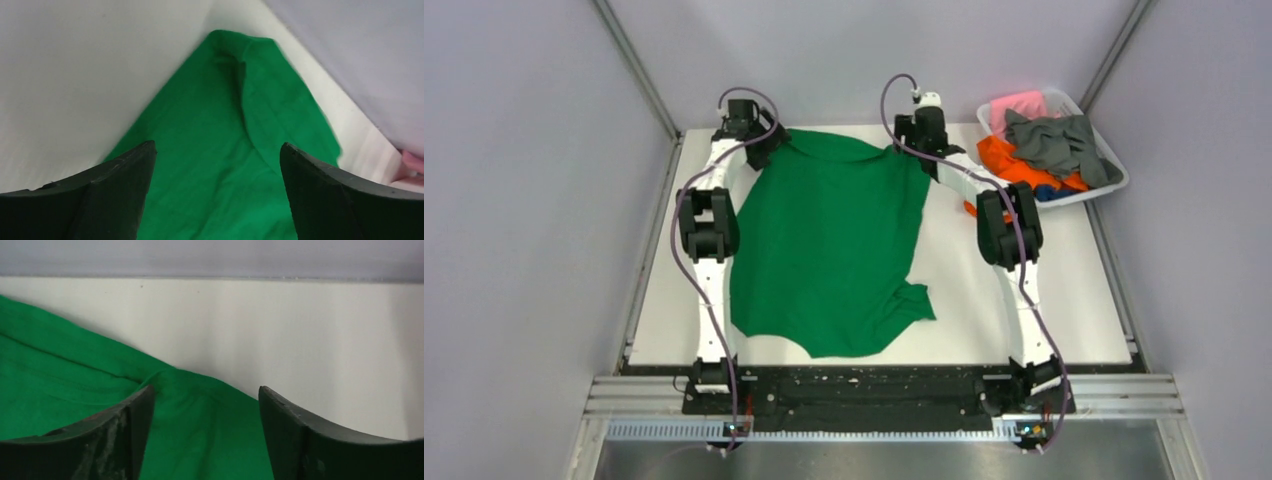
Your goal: Fold and stack the t-shirts
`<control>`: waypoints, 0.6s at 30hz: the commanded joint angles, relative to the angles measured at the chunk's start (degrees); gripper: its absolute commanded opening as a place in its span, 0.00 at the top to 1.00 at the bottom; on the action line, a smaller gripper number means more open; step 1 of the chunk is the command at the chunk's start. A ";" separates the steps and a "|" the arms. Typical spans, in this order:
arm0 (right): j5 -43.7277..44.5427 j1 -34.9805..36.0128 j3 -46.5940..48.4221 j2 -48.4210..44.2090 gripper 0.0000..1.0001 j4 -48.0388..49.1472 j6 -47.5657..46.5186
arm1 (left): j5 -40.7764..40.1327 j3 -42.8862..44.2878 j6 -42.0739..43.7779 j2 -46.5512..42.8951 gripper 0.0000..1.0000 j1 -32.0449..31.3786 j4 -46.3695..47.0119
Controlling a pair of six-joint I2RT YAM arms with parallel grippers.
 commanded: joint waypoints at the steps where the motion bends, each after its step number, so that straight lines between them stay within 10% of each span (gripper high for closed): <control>1: -7.42 -1.02 7.51 -3.44 0.17 0.70 3.42 | -2.19 0.89 2.12 -8.65 0.01 -2.64 7.14; 4: -9.81 -1.08 1.81 -8.79 0.01 1.00 2.42 | -3.77 -3.11 3.19 -13.81 0.01 -3.94 6.97; 18: -24.67 1.05 -18.05 -16.04 0.01 -6.62 2.42 | -5.61 -50.30 -0.97 -53.12 0.01 -12.20 -1.73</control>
